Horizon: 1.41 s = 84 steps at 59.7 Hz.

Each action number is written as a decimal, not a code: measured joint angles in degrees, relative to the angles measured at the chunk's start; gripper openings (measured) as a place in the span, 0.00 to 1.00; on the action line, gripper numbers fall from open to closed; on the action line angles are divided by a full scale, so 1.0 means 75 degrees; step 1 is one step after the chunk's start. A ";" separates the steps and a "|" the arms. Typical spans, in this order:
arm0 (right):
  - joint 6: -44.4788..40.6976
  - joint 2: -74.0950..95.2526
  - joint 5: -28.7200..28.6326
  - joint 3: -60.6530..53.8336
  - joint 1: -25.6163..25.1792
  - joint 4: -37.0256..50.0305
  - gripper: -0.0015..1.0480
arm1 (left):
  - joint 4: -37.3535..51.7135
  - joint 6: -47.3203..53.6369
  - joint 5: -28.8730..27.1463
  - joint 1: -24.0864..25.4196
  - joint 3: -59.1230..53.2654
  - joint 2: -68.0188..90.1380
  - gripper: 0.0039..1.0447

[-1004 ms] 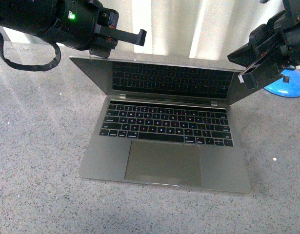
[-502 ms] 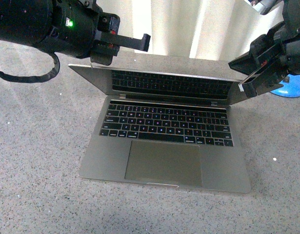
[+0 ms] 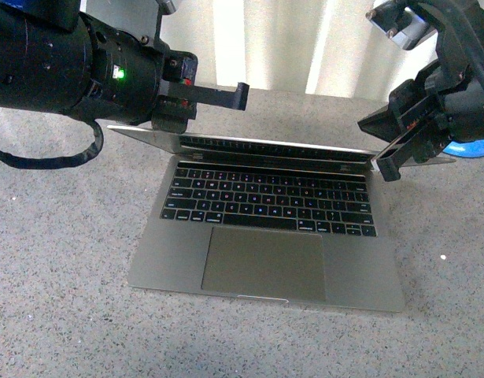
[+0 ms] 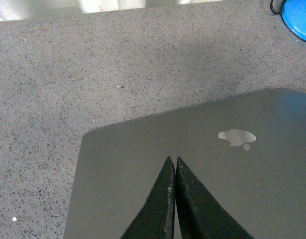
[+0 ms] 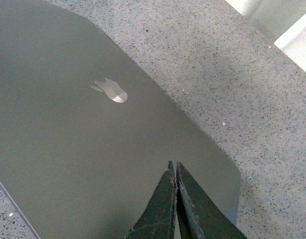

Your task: Close laptop

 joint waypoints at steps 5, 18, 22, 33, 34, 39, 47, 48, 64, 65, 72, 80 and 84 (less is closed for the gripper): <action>0.0009 0.0000 0.0020 -0.0026 0.0015 0.0015 0.01 | 0.0050 -0.0067 -0.0006 -0.0032 -0.0096 0.0000 0.03; 0.0015 -0.0044 0.0023 -0.0175 0.0020 0.0020 0.01 | 0.0172 -0.0274 -0.0012 -0.0082 -0.0306 0.0000 0.03; 0.0017 -0.0064 0.0023 -0.0210 0.0020 0.0023 0.01 | 0.0207 -0.0323 -0.0012 -0.0093 -0.0373 -0.0009 0.03; 0.0020 -0.0102 0.0026 -0.0300 0.0023 0.0020 0.01 | 0.0283 -0.0425 -0.0026 -0.0131 -0.0504 -0.0038 0.03; 0.0020 -0.0105 0.0026 -0.0303 0.0026 0.0020 0.01 | 0.0286 -0.0428 -0.0032 -0.0131 -0.0519 -0.0047 0.03; 0.0044 -0.0149 0.0020 -0.0367 0.0029 0.0020 0.01 | 0.0306 -0.0466 -0.0032 -0.0149 -0.0568 -0.0093 0.03; 0.0064 -0.0213 0.0023 -0.0446 0.0032 0.0029 0.01 | 0.0335 -0.0539 -0.0038 -0.0178 -0.0635 -0.0128 0.03; 0.0064 -0.0216 0.0023 -0.0458 0.0032 0.0029 0.01 | 0.0341 -0.0545 -0.0038 -0.0184 -0.0644 -0.0131 0.03; 0.0070 -0.0259 0.0026 -0.0711 0.0044 0.0090 0.01 | 0.0586 -0.0790 -0.0085 -0.0201 -0.0956 -0.0154 0.03; 0.0070 -0.0259 0.0026 -0.0726 0.0047 0.0096 0.01 | 0.0603 -0.0807 -0.0087 -0.0201 -0.0979 -0.0154 0.03; 0.0073 -0.0259 0.0035 -0.0831 0.0085 0.0137 0.01 | 0.0720 -0.0915 -0.0087 -0.0201 -0.1125 -0.0154 0.03; 0.0073 -0.0259 0.0061 -0.0901 0.0122 0.0166 0.01 | 0.0845 -0.1037 -0.0087 -0.0201 -0.1250 -0.0154 0.03; 0.0073 -0.0259 0.0076 -0.0927 0.0140 0.0181 0.01 | 0.0918 -0.1087 -0.0085 -0.0201 -0.1309 -0.0154 0.03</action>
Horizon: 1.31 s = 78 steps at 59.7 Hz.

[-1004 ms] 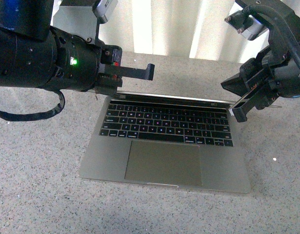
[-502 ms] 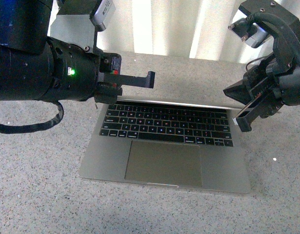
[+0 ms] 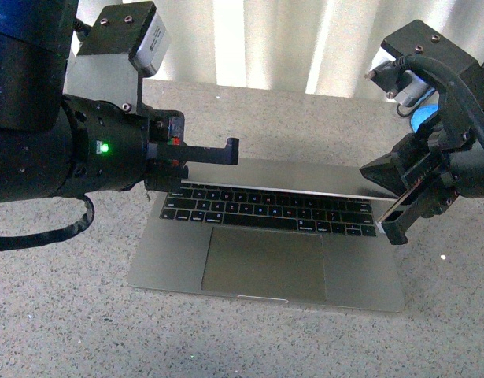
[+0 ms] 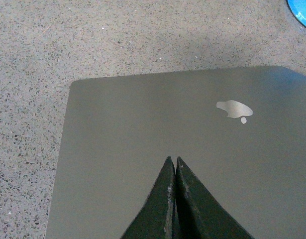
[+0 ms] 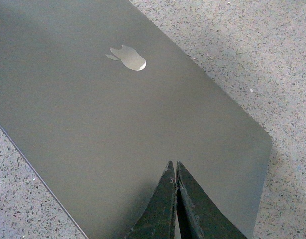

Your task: Close laptop

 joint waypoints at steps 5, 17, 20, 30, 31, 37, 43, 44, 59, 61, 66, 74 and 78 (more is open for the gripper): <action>0.0000 0.0000 0.0020 -0.0044 0.0023 0.0029 0.01 | 0.0108 -0.0102 0.0006 0.0000 -0.0076 0.0000 0.03; 0.0000 0.0000 0.0096 -0.0166 0.0087 0.0070 0.01 | 0.0321 -0.0361 0.0047 0.0000 -0.0271 0.0000 0.03; 0.0003 0.0000 0.0096 -0.0207 0.0099 0.0076 0.01 | 0.0367 -0.0411 0.0050 0.0000 -0.0315 0.0003 0.03; 0.0032 0.0000 0.0143 -0.0300 0.0117 0.0131 0.01 | 0.0554 -0.0697 0.0076 -0.0017 -0.0431 0.0029 0.03; 0.0035 0.0003 0.0143 -0.0309 0.0117 0.0137 0.01 | 0.0565 -0.0705 0.0076 -0.0023 -0.0440 0.0035 0.03; 0.0067 0.0003 0.0152 -0.0356 0.0117 0.0169 0.01 | 0.0650 -0.0836 0.0096 -0.0055 -0.0481 0.0067 0.03; 0.0085 0.0003 0.0154 -0.0399 0.0117 0.0195 0.01 | 0.0726 -0.1000 0.0140 -0.0099 -0.0513 0.0119 0.03; 0.0087 0.0003 0.0152 -0.0405 0.0117 0.0198 0.01 | 0.0734 -0.1008 0.0146 -0.0102 -0.0516 0.0125 0.03; 0.0289 0.0026 0.0154 -0.0504 0.0125 0.0256 0.01 | 0.0909 -0.1311 0.0259 -0.0160 -0.0571 0.0283 0.03; 0.0326 0.0038 0.0152 -0.0536 0.0131 0.0289 0.01 | 0.0918 -0.1317 0.0280 -0.0160 -0.0586 0.0315 0.03; 0.0399 0.0099 0.0154 -0.0592 0.0140 0.0358 0.01 | 0.0970 -0.1349 0.0321 -0.0163 -0.0638 0.0399 0.03; 0.0487 0.0219 0.0157 -0.0688 0.0140 0.0501 0.01 | 0.1037 -0.1393 0.0402 -0.0163 -0.0708 0.0545 0.03; 0.0519 0.0291 0.0160 -0.0729 0.0140 0.0574 0.01 | 0.1081 -0.1408 0.0434 -0.0160 -0.0743 0.0629 0.03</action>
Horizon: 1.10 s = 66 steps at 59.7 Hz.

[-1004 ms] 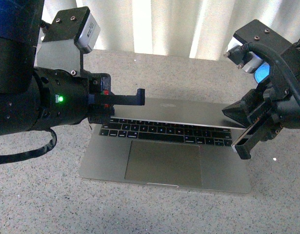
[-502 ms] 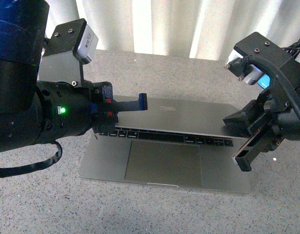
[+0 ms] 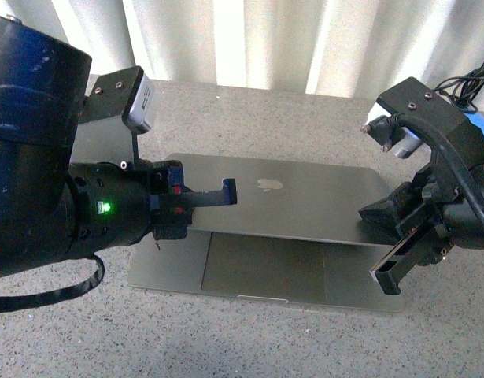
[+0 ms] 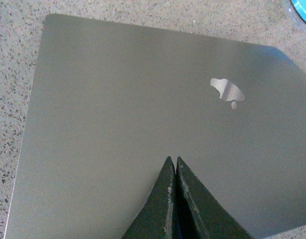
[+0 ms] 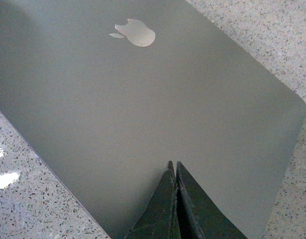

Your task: Close laptop

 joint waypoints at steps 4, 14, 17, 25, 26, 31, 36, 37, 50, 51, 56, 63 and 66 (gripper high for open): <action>0.0020 0.0076 0.0015 -0.0035 0.0000 0.0055 0.01 | 0.0026 -0.0017 -0.0003 0.0003 -0.0023 0.0064 0.03; 0.0032 0.0236 0.0017 -0.0085 0.0000 0.0178 0.01 | 0.0099 -0.0076 0.0044 0.0017 -0.0044 0.0239 0.03; 0.0041 0.0286 0.0015 -0.0085 -0.0003 0.0219 0.01 | 0.0143 -0.0105 0.0047 0.0029 -0.0044 0.0294 0.03; 0.0041 0.0399 0.0009 -0.0093 -0.0052 0.0297 0.01 | 0.0248 -0.0187 0.0058 0.0041 -0.0044 0.0434 0.03; 0.0041 0.0417 0.0006 -0.0099 -0.0064 0.0312 0.01 | 0.0256 -0.0189 0.0058 0.0041 -0.0044 0.0446 0.03; 0.0038 0.0481 0.0003 -0.0128 -0.0102 0.0358 0.01 | 0.0289 -0.0256 0.0076 0.0041 -0.0035 0.0530 0.03; 0.0017 0.0545 0.0006 -0.0149 -0.0140 0.0379 0.01 | 0.0289 -0.0300 0.0082 0.0038 -0.0026 0.0577 0.03; 0.0015 0.0551 0.0006 -0.0152 -0.0146 0.0379 0.01 | 0.0291 -0.0306 0.0082 0.0038 -0.0023 0.0597 0.03; 0.0012 0.0606 0.0012 -0.0187 -0.0160 0.0428 0.01 | 0.0297 -0.0338 0.0090 0.0006 -0.0009 0.0650 0.03; 0.0015 0.0609 0.0012 -0.0192 -0.0160 0.0437 0.01 | 0.0297 -0.0338 0.0090 0.0003 -0.0009 0.0653 0.03; 0.0015 0.0624 0.0009 -0.0207 -0.0154 0.0469 0.01 | 0.0321 -0.0353 0.0087 0.0000 -0.0009 0.0662 0.03; 0.0017 0.0673 0.0015 -0.0216 -0.0128 0.0527 0.01 | 0.0361 -0.0367 0.0090 0.0003 -0.0009 0.0705 0.03; 0.0017 0.0697 0.0020 -0.0216 -0.0114 0.0542 0.01 | 0.0385 -0.0373 0.0090 0.0003 -0.0009 0.0723 0.03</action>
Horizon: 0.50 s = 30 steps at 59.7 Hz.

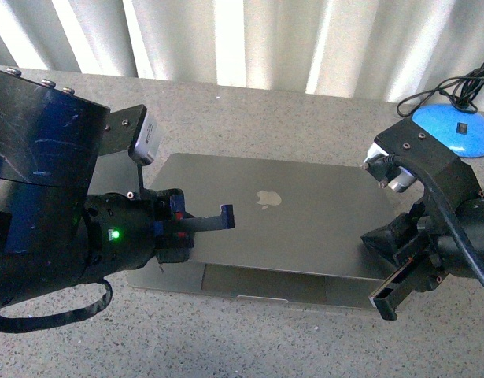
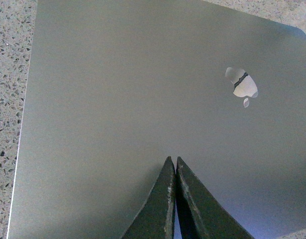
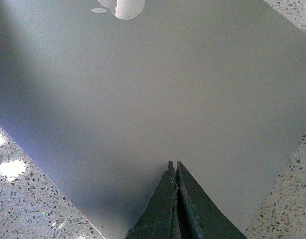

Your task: Close laptop

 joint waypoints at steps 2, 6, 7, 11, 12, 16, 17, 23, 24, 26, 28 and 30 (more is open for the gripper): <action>0.0000 0.0012 0.0000 -0.0006 0.0009 0.0012 0.01 | 0.0009 -0.0009 0.0003 0.0000 -0.0003 0.0006 0.03; 0.0003 0.0041 0.0006 -0.0029 0.0038 0.0058 0.01 | 0.0038 -0.0015 0.0006 0.0000 -0.0006 0.0020 0.03; 0.0006 0.0052 0.0015 -0.0035 0.0050 0.0073 0.01 | 0.0047 -0.0015 0.0006 0.0000 -0.0006 0.0023 0.03; 0.0009 0.0079 0.0035 -0.0055 0.0076 0.0102 0.01 | 0.0050 -0.0017 0.0009 0.0000 -0.0017 0.0029 0.03; 0.0012 0.0093 0.0035 -0.0067 0.0085 0.0119 0.01 | 0.0055 -0.0020 0.0006 0.0000 -0.0020 0.0032 0.03; 0.0029 0.0128 0.0041 -0.0087 0.0108 0.0157 0.01 | 0.0082 -0.0041 0.0009 0.0003 -0.0044 0.0038 0.03; 0.0029 0.0137 0.0044 -0.0093 0.0114 0.0166 0.01 | 0.0085 -0.0044 0.0009 0.0003 -0.0052 0.0038 0.03; 0.0055 0.0198 0.0064 -0.0137 0.0157 0.0227 0.01 | 0.0102 -0.0061 0.0009 0.0017 -0.0090 0.0038 0.03; 0.0061 0.0219 0.0070 -0.0149 0.0169 0.0245 0.01 | 0.0111 -0.0070 0.0012 0.0017 -0.0102 0.0038 0.03; 0.0064 0.0239 0.0087 -0.0178 0.0192 0.0280 0.01 | 0.0131 -0.0076 0.0012 0.0023 -0.0125 0.0038 0.03; 0.0064 0.0265 0.0090 -0.0204 0.0210 0.0315 0.01 | 0.0146 -0.0079 0.0012 0.0029 -0.0140 0.0038 0.03; 0.0070 0.0289 0.0099 -0.0233 0.0230 0.0344 0.01 | 0.0163 -0.0099 0.0012 0.0032 -0.0166 0.0038 0.03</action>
